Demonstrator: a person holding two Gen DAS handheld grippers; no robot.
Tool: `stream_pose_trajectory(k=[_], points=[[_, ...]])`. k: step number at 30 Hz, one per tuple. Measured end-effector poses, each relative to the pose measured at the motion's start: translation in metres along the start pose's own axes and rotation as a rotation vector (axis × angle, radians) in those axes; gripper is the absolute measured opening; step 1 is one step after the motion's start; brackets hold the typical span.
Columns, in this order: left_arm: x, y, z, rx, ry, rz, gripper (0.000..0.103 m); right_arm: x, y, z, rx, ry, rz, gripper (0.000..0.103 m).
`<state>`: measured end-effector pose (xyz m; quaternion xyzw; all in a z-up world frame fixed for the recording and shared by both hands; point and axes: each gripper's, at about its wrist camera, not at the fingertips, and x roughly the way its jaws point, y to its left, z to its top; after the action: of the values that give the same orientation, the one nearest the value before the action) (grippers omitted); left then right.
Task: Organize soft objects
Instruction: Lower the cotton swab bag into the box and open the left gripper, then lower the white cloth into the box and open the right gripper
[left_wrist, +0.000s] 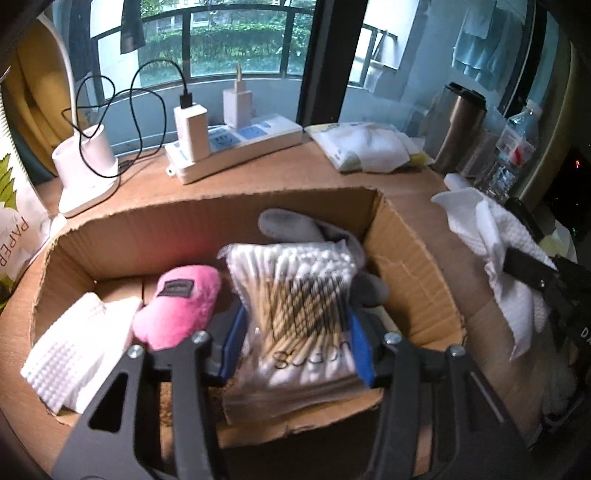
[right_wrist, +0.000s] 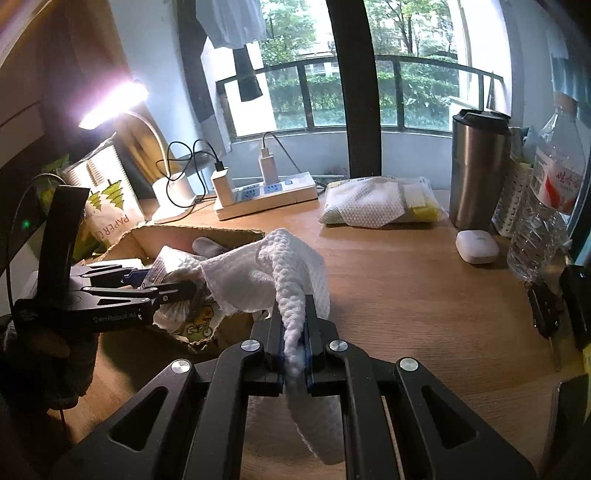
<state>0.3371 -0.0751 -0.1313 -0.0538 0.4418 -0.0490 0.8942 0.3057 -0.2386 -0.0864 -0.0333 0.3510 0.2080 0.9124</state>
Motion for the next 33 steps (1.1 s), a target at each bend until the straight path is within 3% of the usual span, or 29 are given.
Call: stream_pose_trajectory(k=[4,5,7,21,33], points=[[-0.007,-0.001,0.0,0.013,-0.009,-0.006,0.056,0.002,0.006,0.004,-0.008,-0.001,-0.005,0.008],[-0.012,-0.001,0.0,0.017,-0.019,-0.011,0.068,0.001,0.008,0.005,-0.011,-0.004,-0.006,0.008],[-0.022,0.003,0.0,0.011,-0.045,-0.027,0.074,0.0,0.014,0.008,-0.02,-0.013,-0.009,0.008],[-0.087,0.074,-0.017,-0.075,-0.177,0.0,0.074,0.006,0.085,0.028,-0.13,-0.024,0.014,0.008],[-0.115,0.141,-0.038,-0.132,-0.219,0.064,0.074,0.033,0.15,0.044,-0.223,0.001,0.055,0.008]])
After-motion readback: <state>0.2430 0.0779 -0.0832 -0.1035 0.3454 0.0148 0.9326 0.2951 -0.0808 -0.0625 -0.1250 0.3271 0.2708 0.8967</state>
